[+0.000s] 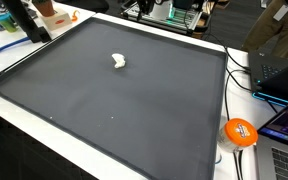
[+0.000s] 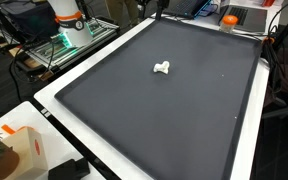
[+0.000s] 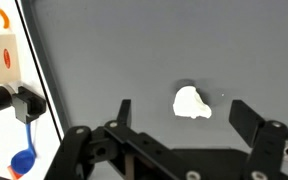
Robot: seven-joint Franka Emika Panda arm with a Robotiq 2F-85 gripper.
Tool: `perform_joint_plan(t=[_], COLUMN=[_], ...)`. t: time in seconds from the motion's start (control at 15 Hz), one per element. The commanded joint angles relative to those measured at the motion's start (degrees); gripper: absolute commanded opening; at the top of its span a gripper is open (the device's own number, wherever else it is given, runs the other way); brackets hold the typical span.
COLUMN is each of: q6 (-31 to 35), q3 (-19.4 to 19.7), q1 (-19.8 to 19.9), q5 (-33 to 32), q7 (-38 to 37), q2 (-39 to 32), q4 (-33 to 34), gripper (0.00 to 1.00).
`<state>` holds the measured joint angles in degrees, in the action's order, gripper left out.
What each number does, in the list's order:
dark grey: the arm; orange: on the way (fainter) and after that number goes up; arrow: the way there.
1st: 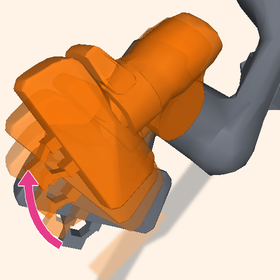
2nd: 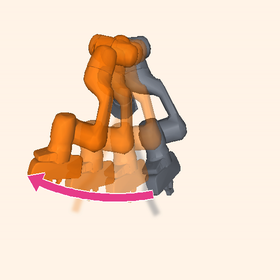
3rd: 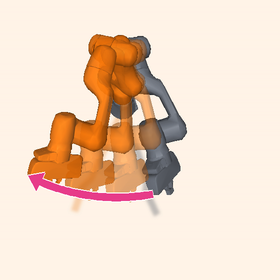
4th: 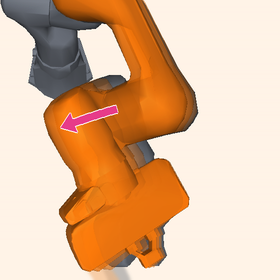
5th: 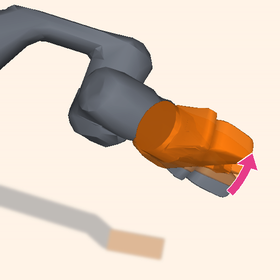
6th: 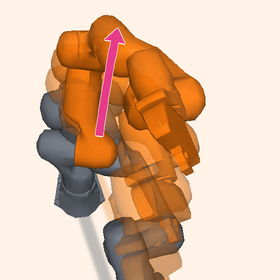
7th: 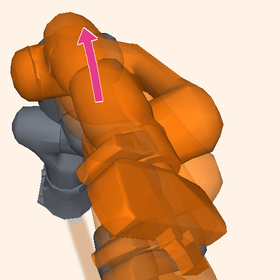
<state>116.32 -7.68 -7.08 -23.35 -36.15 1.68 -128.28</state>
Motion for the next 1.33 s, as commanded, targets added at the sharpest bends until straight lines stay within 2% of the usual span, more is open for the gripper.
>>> perform_joint_plan(t=[0.0, 0.2, 0.53, 0.87, 1.27], q6=[-3.0, -5.2, -4.4, -5.3, -3.8], q3=[-1.4, -0.7, 2.5, 6.4, 8.6], q1=[-1.2, -2.9, -4.5, -6.3, -6.9], q5=[-2.3, -2.1, -1.9, -2.7, -1.7], q7=[-10.5, -15.2, -18.8, -20.2, -18.5], q2=[-7.0, -13.9, -22.7, -30.0, -35.4], q4=[4.7, 10.4, 17.9, 23.4, 27.1], gripper=[1.00, 1.00, 1.00, 1.00, 1.00])
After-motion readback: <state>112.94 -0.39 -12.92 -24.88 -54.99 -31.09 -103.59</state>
